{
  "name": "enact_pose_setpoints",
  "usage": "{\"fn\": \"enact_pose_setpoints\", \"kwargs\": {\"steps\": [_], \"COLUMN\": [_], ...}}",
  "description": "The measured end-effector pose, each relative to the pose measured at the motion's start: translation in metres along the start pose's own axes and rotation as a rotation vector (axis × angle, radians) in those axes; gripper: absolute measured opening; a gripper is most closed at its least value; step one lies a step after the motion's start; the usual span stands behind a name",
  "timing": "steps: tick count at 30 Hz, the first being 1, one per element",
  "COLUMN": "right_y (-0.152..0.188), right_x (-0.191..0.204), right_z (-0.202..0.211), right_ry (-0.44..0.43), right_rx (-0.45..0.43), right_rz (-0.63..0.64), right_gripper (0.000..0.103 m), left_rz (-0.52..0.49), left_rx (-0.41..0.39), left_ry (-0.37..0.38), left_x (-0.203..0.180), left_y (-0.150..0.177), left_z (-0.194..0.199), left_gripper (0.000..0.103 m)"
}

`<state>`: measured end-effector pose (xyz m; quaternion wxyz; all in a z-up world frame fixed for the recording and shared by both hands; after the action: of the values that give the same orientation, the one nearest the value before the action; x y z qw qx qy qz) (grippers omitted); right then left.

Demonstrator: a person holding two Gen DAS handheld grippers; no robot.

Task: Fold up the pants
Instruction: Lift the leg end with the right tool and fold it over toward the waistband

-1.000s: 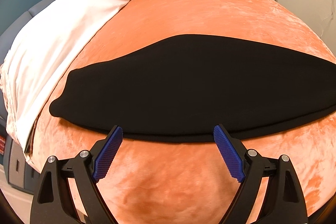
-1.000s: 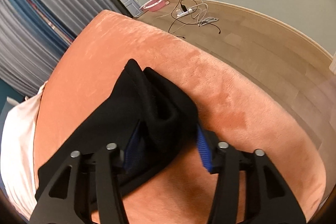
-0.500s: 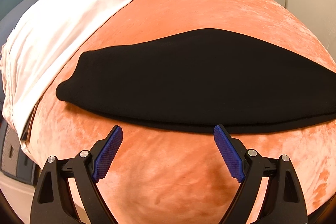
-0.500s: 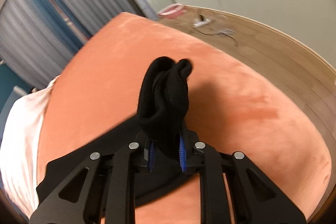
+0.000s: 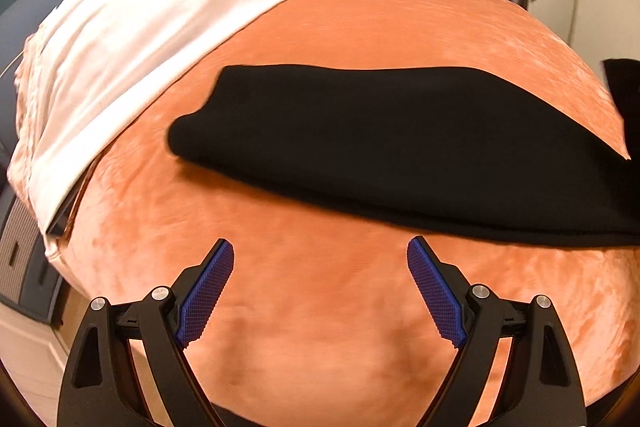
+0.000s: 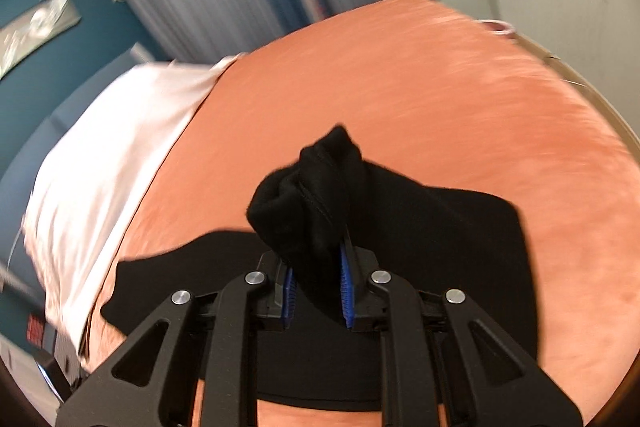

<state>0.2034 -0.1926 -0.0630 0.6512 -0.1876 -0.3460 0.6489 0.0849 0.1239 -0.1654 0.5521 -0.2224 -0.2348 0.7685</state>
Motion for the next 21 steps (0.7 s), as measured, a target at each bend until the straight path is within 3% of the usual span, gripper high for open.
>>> {"fn": "enact_pose_setpoints", "kwargs": {"steps": [6,10,18,21], "right_y": [0.022,0.043,0.080,0.085], "right_x": [0.078,0.098,0.121,0.132], "right_z": [-0.054,-0.080,-0.112,-0.113], "right_ry": [-0.068,-0.059,-0.010,0.041], "right_rx": [0.092,0.144,0.232,0.220], "right_rz": [0.116,0.168,0.268,0.345], "right_gripper": [0.017,0.017,0.018,0.018], "left_rz": [0.058,0.109,0.316,0.374], "left_rx": [-0.007,-0.006,0.065,0.090], "left_ry": [-0.035,-0.043,0.100,0.111], "left_x": [0.045,0.073,0.113,0.120], "left_y": [-0.007,-0.015,-0.039,-0.046], "left_z": [-0.003,-0.006,-0.024,-0.033], "left_gripper": [0.086,0.086,0.086,0.086]}}
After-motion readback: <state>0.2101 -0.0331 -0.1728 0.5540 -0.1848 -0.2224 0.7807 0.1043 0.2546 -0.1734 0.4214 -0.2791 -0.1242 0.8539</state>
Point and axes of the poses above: each gripper's, at about its wrist camera, not at the fingertips, and z roughly against the way its jaws point, x to its left, y to its underside, the point moved 5 cm from there along -z, roughly the way its jaws point, and after that the axes turned 13 degrees about z, right-handed, at the moved point
